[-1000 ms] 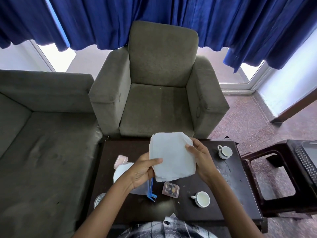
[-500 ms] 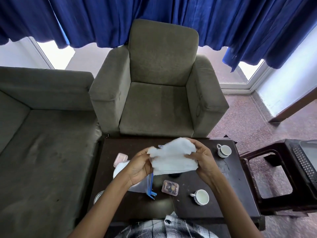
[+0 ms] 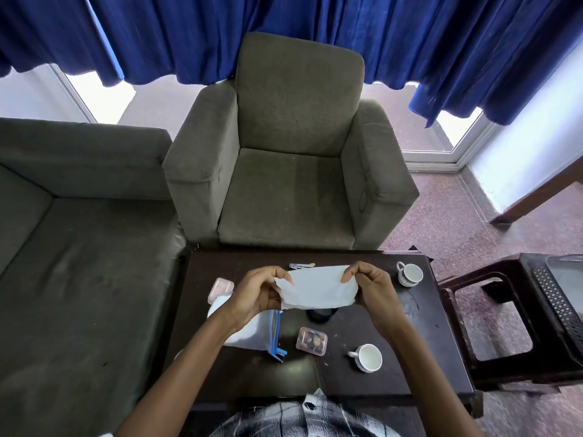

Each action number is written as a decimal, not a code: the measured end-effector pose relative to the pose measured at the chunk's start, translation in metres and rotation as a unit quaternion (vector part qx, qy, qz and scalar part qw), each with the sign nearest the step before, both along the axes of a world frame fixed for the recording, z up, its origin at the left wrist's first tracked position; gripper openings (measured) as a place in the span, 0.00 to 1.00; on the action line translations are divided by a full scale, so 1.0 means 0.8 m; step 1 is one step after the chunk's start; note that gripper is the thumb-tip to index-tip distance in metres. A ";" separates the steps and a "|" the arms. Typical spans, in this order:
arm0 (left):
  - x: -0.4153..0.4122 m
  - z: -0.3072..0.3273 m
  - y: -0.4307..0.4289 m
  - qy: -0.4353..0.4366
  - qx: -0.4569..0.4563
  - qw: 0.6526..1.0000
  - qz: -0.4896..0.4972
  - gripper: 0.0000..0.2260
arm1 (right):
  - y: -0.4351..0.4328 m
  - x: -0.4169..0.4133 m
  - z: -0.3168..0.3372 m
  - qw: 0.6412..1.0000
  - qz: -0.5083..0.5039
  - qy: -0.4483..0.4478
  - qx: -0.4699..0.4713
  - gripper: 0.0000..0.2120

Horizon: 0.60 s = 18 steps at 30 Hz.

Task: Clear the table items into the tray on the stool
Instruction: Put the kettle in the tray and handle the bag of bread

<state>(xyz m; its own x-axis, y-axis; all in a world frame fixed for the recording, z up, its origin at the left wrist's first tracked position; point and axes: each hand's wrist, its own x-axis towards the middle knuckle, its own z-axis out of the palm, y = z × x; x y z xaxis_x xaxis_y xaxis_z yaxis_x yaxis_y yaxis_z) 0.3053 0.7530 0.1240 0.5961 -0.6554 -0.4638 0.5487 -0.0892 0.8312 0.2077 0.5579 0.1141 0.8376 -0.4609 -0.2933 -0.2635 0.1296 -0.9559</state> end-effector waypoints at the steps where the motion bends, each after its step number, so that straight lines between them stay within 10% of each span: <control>1: 0.001 0.000 0.001 -0.003 -0.003 1.000 -0.005 0.20 | 0.000 -0.001 0.002 1.000 -0.001 0.010 0.001 0.20; 8: 0.001 -0.009 -0.013 -0.204 0.112 0.973 -0.005 0.06 | -0.009 -0.002 0.005 0.994 0.006 0.025 -0.107 0.10; 18: 0.006 -0.022 -0.023 -0.146 0.111 0.983 0.021 0.19 | -0.024 -0.003 -0.008 0.997 -0.043 0.059 -0.018 0.17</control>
